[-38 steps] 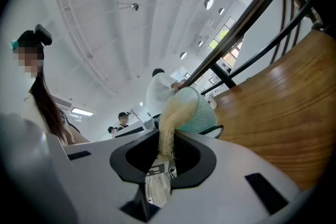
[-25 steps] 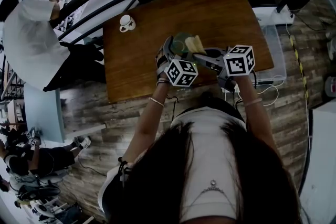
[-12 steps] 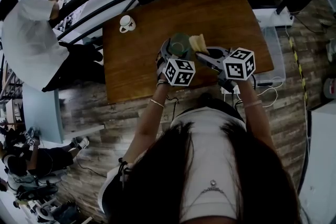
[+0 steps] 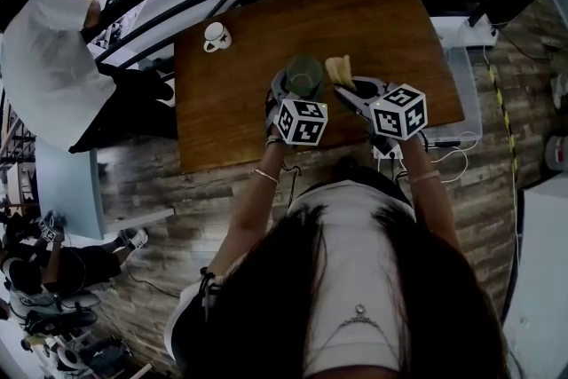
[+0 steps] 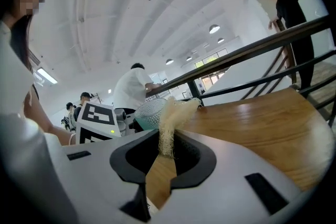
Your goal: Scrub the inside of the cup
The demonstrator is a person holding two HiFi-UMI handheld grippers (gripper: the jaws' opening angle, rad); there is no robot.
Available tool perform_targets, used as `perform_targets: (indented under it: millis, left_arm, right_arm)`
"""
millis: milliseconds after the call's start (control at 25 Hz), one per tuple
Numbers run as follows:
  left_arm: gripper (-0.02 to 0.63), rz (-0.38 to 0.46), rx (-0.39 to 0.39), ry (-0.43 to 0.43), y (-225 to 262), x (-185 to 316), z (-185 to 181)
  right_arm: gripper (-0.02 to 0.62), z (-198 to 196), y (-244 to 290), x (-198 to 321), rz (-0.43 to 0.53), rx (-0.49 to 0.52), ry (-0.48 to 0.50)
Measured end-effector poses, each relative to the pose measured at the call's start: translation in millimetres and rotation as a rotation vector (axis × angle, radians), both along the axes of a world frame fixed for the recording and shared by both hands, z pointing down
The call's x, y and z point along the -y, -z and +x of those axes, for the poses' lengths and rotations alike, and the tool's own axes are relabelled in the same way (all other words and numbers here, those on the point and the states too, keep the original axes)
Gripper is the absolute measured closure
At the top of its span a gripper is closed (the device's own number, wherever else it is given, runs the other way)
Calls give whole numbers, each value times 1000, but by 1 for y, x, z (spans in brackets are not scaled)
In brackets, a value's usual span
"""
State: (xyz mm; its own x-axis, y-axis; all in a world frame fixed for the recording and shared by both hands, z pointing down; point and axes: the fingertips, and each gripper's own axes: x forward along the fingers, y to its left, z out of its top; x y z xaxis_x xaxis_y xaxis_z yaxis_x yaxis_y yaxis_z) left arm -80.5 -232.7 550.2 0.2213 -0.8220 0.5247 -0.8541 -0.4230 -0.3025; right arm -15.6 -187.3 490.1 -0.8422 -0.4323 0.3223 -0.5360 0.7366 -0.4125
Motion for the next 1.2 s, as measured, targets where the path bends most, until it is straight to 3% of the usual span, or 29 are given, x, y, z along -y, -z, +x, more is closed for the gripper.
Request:
perform_targets:
  millis: [320,600,880,1200]
  left_arm:
    - [256,-54,-120,-4,2,-7,5]
    - [256,-76,-219,7,6,-10,7]
    - [256,-91,-250,-1,4,-18,14]
    - [256,-89,-271,36,6,-27,8]
  right_arm:
    - [514,2,-12,11,106,-148,-93]
    - [514,3,-19,16,135,-220,-143]
    - [514,15,-28,16,164,-317,-198]
    - [514,19,-29,11,177,-343,-229]
